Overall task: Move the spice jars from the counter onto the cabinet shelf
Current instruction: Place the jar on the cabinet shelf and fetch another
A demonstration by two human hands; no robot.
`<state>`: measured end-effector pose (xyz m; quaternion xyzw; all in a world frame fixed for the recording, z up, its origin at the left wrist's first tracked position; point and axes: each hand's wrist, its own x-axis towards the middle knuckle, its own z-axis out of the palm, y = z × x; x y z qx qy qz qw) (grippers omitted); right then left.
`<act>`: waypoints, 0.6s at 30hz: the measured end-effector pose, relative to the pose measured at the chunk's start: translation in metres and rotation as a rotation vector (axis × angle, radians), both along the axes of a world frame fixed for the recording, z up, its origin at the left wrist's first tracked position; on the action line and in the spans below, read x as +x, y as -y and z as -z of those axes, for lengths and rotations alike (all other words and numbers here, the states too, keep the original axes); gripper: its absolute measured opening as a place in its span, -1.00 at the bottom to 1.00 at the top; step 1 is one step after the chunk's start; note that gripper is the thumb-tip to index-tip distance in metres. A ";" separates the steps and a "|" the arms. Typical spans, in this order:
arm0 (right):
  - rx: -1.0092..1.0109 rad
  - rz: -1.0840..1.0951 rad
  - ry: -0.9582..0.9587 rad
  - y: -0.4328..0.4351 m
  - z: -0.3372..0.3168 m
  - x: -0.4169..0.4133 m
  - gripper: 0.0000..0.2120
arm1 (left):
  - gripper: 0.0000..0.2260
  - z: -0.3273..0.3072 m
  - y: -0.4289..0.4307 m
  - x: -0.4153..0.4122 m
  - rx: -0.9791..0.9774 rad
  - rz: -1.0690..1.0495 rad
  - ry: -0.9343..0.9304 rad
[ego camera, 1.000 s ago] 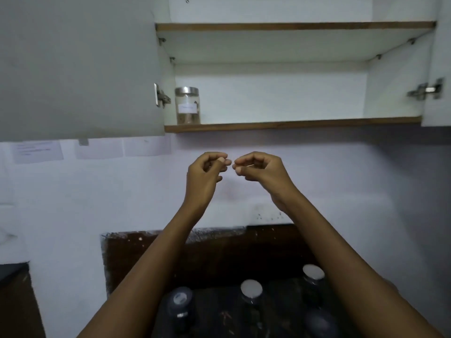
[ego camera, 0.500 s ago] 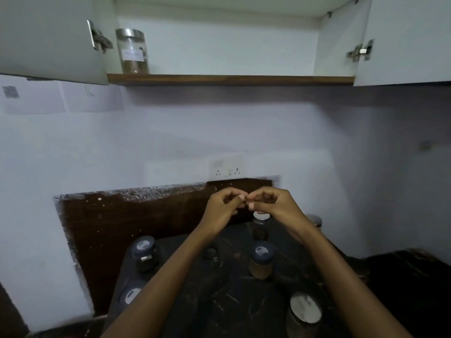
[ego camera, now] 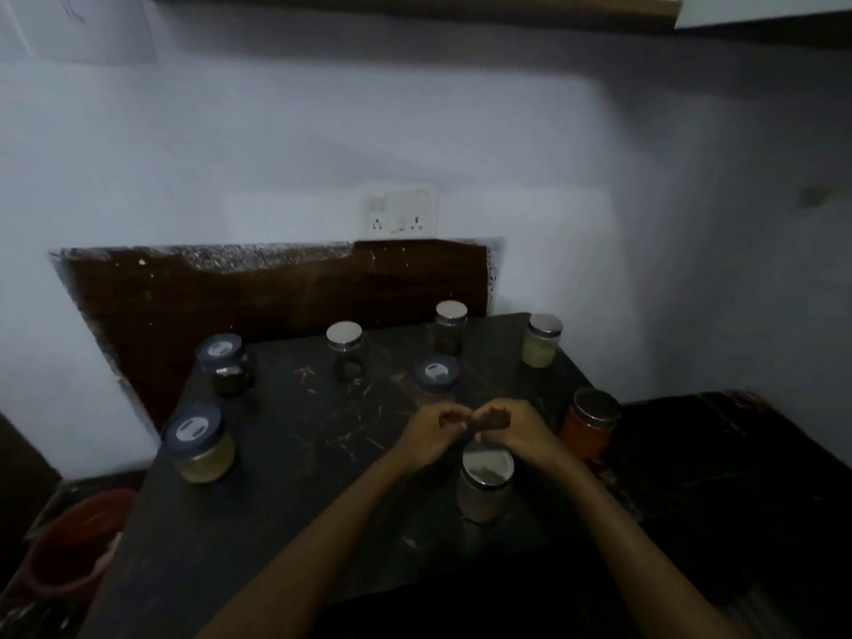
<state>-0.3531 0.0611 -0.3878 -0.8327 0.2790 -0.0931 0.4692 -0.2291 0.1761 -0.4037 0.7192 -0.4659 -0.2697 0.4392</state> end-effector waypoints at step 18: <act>-0.055 -0.053 -0.100 0.020 0.050 0.006 -0.22 | -0.48 0.042 -0.004 0.000 0.210 -0.083 -0.218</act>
